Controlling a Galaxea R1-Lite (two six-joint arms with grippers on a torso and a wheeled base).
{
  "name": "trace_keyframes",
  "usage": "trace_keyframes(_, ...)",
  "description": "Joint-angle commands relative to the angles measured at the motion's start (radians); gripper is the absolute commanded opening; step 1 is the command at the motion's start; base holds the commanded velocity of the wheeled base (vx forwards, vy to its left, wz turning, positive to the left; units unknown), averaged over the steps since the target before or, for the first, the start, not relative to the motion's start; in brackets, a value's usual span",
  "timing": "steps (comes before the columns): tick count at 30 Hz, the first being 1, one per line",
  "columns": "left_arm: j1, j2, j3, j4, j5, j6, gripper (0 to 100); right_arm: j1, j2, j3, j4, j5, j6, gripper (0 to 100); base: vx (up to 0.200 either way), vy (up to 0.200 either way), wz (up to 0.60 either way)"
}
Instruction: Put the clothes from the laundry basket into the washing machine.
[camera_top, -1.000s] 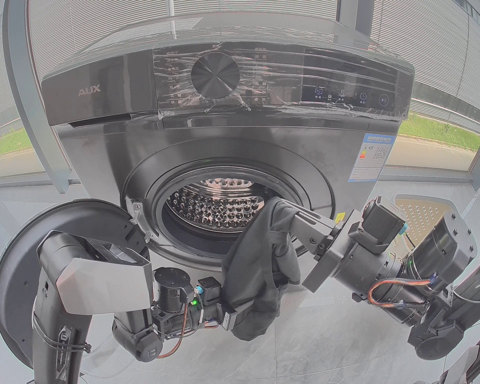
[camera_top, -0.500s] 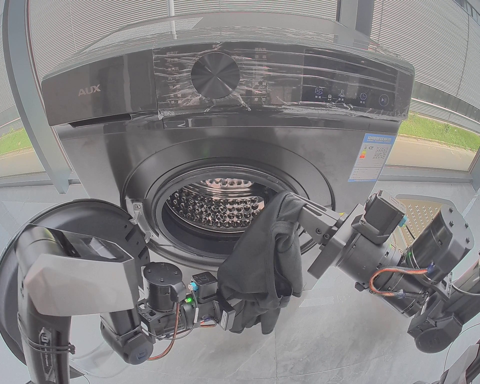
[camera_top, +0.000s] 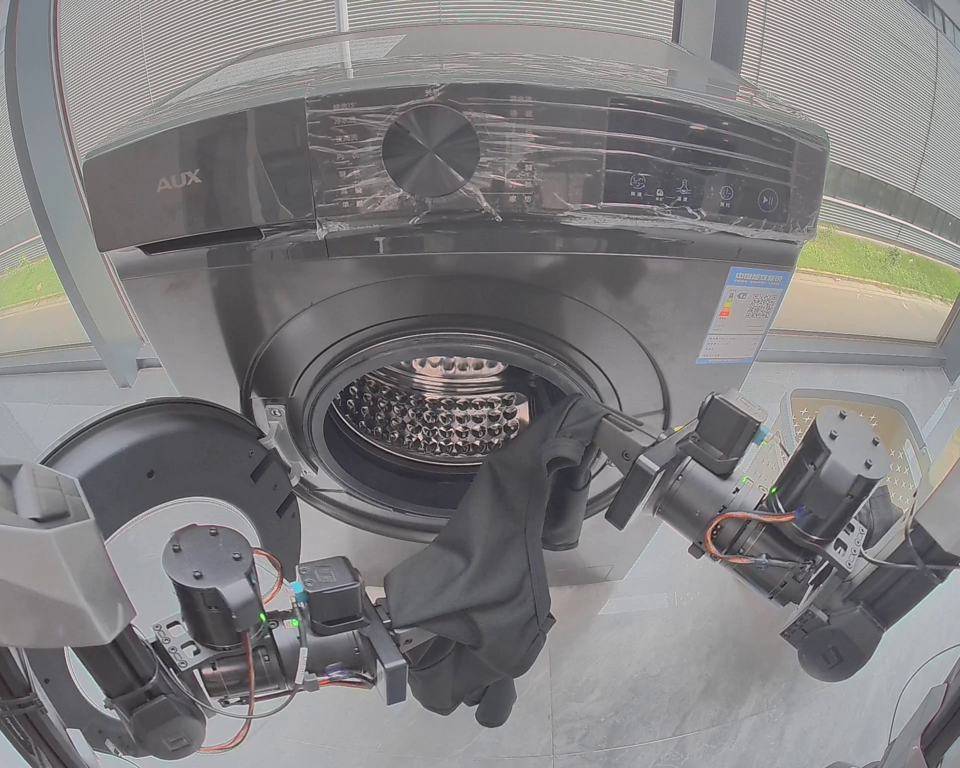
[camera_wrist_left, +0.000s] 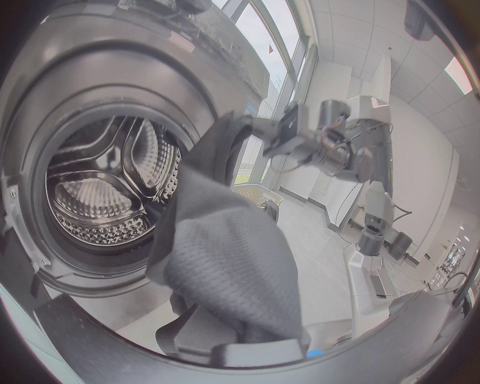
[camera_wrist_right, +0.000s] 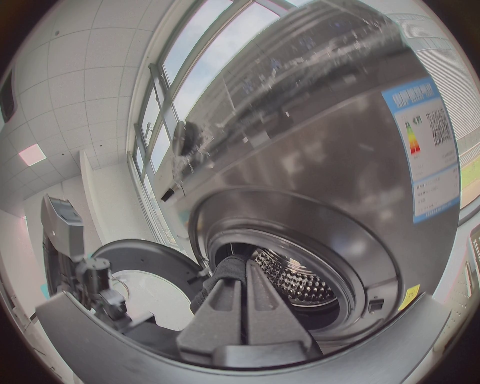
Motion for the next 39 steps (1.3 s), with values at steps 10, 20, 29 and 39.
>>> trace_keyframes(10, 0.040, -0.119, 0.009, 0.000, -0.007, -0.003, 0, 0.002, 0.117, 0.077, -0.002, 0.006, -0.002, 0, 0.000, 0.000, 0.00)
trace_keyframes(20, 0.061, -0.117, -0.009, 0.000, -0.007, -0.003, 0, 0.005, 0.111, 0.120, -0.002, 0.013, -0.009, 100, 0.000, 0.000, 0.00)
trace_keyframes(29, 0.089, -0.122, -0.046, 0.000, 0.043, 0.003, 0, -0.015, 0.076, 0.340, -0.002, 0.021, -0.130, 100, 0.000, 0.000, 0.00)
trace_keyframes(39, 0.075, -0.205, -0.021, 0.000, 0.221, 0.021, 0, -0.077, -0.104, 0.407, 0.001, 0.050, -0.145, 100, 0.000, 0.000, 0.00)
